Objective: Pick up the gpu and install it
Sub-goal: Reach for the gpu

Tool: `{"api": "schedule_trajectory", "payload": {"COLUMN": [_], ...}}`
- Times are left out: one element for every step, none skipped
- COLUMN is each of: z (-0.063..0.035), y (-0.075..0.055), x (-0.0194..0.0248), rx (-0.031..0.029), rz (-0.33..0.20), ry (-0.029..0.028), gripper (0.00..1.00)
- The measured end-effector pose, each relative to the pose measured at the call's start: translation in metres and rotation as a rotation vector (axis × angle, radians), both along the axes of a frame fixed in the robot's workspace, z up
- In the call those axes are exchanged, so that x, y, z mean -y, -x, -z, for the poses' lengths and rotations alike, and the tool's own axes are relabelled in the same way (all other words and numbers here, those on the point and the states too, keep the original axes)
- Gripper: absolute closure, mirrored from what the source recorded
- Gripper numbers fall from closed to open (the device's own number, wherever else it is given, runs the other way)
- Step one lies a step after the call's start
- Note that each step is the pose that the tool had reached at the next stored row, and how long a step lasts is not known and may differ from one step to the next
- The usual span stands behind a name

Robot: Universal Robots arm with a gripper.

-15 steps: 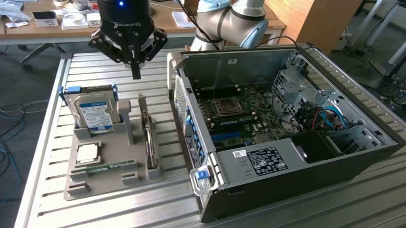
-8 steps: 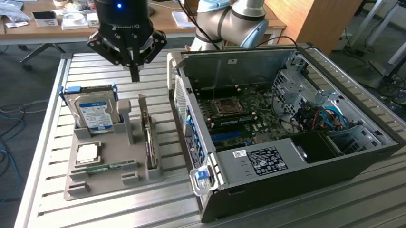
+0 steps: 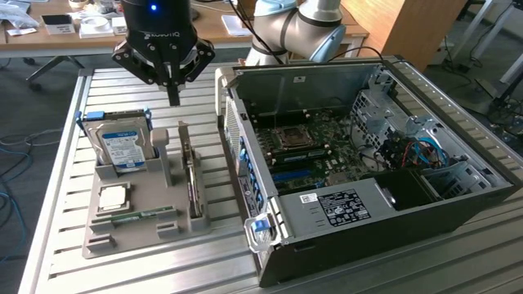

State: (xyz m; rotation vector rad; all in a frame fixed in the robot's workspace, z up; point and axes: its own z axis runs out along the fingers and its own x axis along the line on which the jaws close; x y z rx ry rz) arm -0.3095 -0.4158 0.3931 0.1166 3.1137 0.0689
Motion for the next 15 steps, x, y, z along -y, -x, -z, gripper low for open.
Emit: {"api": "schedule_trajectory", "payload": {"z": [0.0,0.0,0.0,0.0,0.0,0.0,0.0,0.0,0.0,0.0,0.0,0.0,0.0,0.0,0.0], "y": [0.0,0.0,0.0,0.0,0.0,0.0,0.0,0.0,0.0,0.0,0.001,0.001,0.001,0.001,0.001], "x": [0.0005,0.001,0.0017,0.0026,0.0037,0.005,0.0064,0.0078,0.0094,0.0112,0.013,0.0149,0.0171,0.0193,0.0216], "rx": [-0.0001,0.0,0.0,-0.0001,0.0,0.0,0.0001,0.0,0.0,0.0001,0.0,0.0,0.0001,0.0,0.0], "rz": [0.0,0.0,0.0,0.0,0.0,0.0,0.0,0.0,0.0,0.0,0.0,0.0,0.0,0.0,0.0], "ry": [0.0001,0.0,0.0001,0.0001,0.0001,0.0,0.0,0.0,0.0001,0.0,0.0,0.0,0.0,0.0001,0.0], "gripper": [0.89,0.89,0.89,0.89,0.89,0.89,0.89,0.89,0.89,0.89,0.89,0.89,0.89,0.89,0.89]}}
